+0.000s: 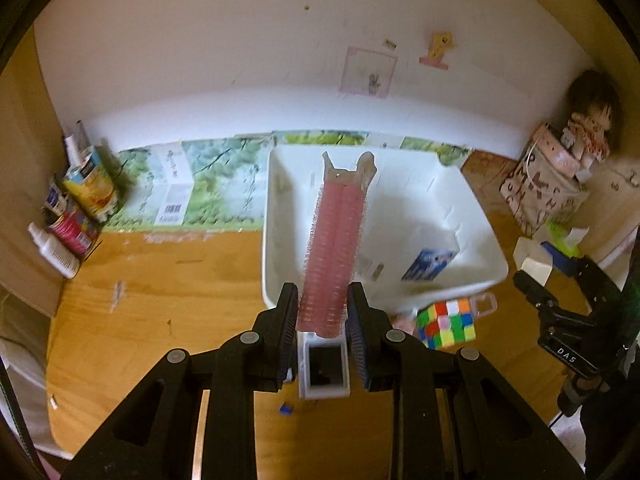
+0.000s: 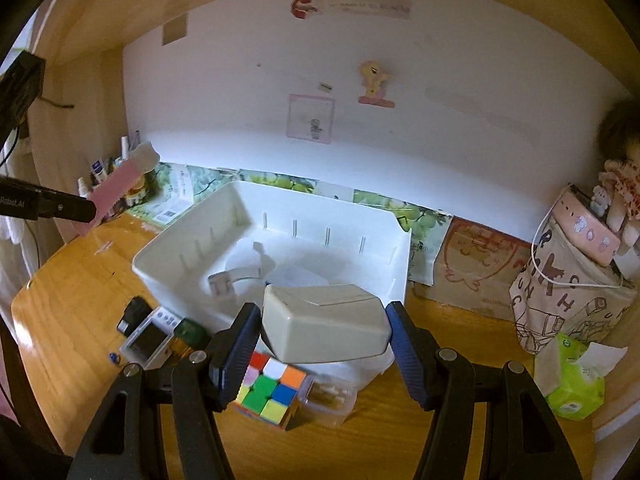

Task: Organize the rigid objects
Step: 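Open both grippers to drop the curlers and pouch into the bin, then withdraw both grippers from the bin toward the black charger and white device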

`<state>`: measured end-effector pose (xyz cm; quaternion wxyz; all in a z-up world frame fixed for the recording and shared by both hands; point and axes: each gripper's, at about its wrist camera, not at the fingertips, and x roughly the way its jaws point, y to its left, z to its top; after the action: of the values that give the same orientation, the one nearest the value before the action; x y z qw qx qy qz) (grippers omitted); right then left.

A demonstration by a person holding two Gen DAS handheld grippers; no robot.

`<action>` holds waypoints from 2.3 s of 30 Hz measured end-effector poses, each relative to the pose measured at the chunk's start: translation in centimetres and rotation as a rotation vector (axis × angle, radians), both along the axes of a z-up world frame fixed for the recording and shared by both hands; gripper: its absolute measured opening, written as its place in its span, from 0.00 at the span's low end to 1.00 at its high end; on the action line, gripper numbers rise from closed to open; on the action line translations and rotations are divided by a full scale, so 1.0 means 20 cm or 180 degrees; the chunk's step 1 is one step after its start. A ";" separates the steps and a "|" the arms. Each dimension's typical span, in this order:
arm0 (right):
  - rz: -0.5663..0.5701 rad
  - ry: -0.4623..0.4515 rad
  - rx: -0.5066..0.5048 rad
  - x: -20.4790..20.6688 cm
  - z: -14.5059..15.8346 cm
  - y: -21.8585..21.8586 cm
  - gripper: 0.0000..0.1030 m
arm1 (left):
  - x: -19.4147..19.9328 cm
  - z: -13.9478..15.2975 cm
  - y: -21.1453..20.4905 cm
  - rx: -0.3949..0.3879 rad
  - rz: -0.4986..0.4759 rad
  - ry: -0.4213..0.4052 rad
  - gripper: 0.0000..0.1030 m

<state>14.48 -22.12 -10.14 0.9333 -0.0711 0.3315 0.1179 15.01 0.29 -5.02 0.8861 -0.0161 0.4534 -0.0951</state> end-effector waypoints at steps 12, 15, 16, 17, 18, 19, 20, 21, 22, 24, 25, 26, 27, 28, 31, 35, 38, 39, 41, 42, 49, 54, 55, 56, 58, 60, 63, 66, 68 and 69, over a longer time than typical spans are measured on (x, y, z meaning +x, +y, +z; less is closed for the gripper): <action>-0.0153 0.0054 0.0040 0.15 -0.11 -0.03 0.64 | 0.17 -0.09 -0.04 -0.0339 -0.0144 -0.0212 0.28; -0.0188 0.0043 0.0089 0.17 -0.12 -0.04 0.70 | 0.21 -0.12 -0.03 -0.0382 -0.0110 -0.0198 0.28; -0.0200 0.0046 0.0114 0.18 -0.12 -0.05 0.75 | 0.22 -0.13 -0.03 -0.0385 -0.0105 -0.0188 0.29; -0.0207 0.0051 0.0128 0.18 -0.12 -0.05 0.78 | 0.23 -0.14 -0.04 -0.0371 -0.0091 -0.0180 0.29; -0.0214 0.0061 0.0140 0.19 -0.13 -0.06 0.78 | 0.24 -0.15 -0.04 -0.0356 -0.0080 -0.0170 0.33; -0.0221 0.0075 0.0141 0.19 -0.13 -0.06 0.78 | 0.25 -0.16 -0.04 -0.0334 -0.0058 -0.0149 0.41; -0.0233 0.0092 0.0142 0.20 -0.13 -0.07 0.78 | 0.26 -0.17 -0.04 -0.0341 -0.0032 -0.0137 0.44; -0.0243 0.0105 0.0146 0.20 -0.14 -0.07 0.78 | 0.27 -0.18 -0.04 -0.0366 -0.0010 -0.0129 0.47; -0.0254 0.0119 0.0153 0.20 -0.14 -0.08 0.78 | 0.28 -0.18 -0.03 -0.0392 0.0008 -0.0123 0.49; -0.0286 0.0138 0.0168 0.20 -0.14 -0.10 0.78 | 0.28 -0.18 -0.03 -0.0437 0.0048 -0.0106 0.58; -0.0307 0.0146 0.0182 0.20 -0.14 -0.11 0.78 | 0.28 -0.18 -0.02 -0.0447 0.0066 -0.0117 0.63; -0.0322 0.0154 0.0193 0.20 -0.14 -0.11 0.79 | 0.27 -0.17 -0.02 -0.0445 0.0085 -0.0135 0.64; -0.0340 0.0158 0.0205 0.19 -0.13 -0.12 0.79 | 0.26 -0.16 -0.02 -0.0431 0.0096 -0.0157 0.66; -0.0358 0.0164 0.0224 0.18 -0.13 -0.13 0.79 | 0.25 -0.16 -0.02 -0.0416 0.0100 -0.0172 0.67; -0.0393 0.0173 0.0284 0.16 -0.12 -0.15 0.79 | 0.22 -0.13 -0.01 -0.0333 0.0129 -0.0221 0.67; -0.0392 0.0196 0.0356 0.11 -0.11 -0.16 0.79 | 0.15 -0.10 0.01 -0.0300 0.0187 -0.0281 0.67; -0.0368 0.0213 0.0376 0.06 -0.11 -0.15 0.79 | 0.10 -0.07 0.04 -0.0291 0.0261 -0.0337 0.67; -0.0359 0.0218 0.0383 0.04 -0.10 -0.15 0.79 | 0.08 -0.06 0.05 -0.0300 0.0282 -0.0349 0.68; -0.0353 0.0222 0.0401 0.00 -0.10 -0.14 0.79 | 0.04 -0.06 0.06 -0.0301 0.0329 -0.0361 0.69; -0.0351 0.0227 0.0413 -0.02 -0.10 -0.14 0.79 | 0.02 -0.06 0.07 -0.0292 0.0353 -0.0367 0.70; -0.0403 0.0377 0.0595 -0.17 -0.15 -0.16 0.79 | -0.18 -0.11 0.08 -0.0208 0.0447 -0.0287 0.70; -0.0425 0.0492 0.0706 -0.28 -0.19 -0.17 0.79 | -0.31 -0.17 0.07 -0.0113 0.0493 -0.0119 0.70; -0.0415 0.0505 0.0730 -0.30 -0.20 -0.17 0.79 | -0.34 -0.19 0.06 -0.0105 0.0504 -0.0085 0.70; -0.0407 0.0513 0.0753 -0.32 -0.21 -0.17 0.79 | -0.36 -0.20 0.06 -0.0096 0.0525 -0.0062 0.70; -0.0400 0.0541 0.0791 -0.36 -0.23 -0.16 0.79 | -0.42 -0.21 0.06 -0.0067 0.0560 -0.0021 0.70; -0.0382 0.0613 0.0838 -0.38 -0.26 -0.15 0.79 | -0.47 -0.23 0.06 -0.0003 0.0558 0.0023 0.70; -0.0319 0.0696 0.0928 -0.41 -0.28 -0.12 0.79 | -0.53 -0.22 0.07 0.0129 0.0584 0.0026 0.70; -0.0230 0.0750 0.1000 -0.44 -0.29 -0.08 0.79 | -0.56 -0.22 0.09 0.0191 0.0661 0.0062 0.70; -0.0181 0.0784 0.1025 -0.46 -0.30 -0.04 0.79 | -0.56 -0.23 0.12 0.0164 0.0699 0.0104 0.70; -0.0155 0.0799 0.1047 -0.46 -0.31 -0.03 0.79 | -0.56 -0.23 0.13 0.0134 0.0715 0.0126 0.70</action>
<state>5.20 -22.68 -16.29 0.8863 0.1055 0.4231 0.1557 3.75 2.87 -9.66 0.8822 -0.0501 0.4680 0.0146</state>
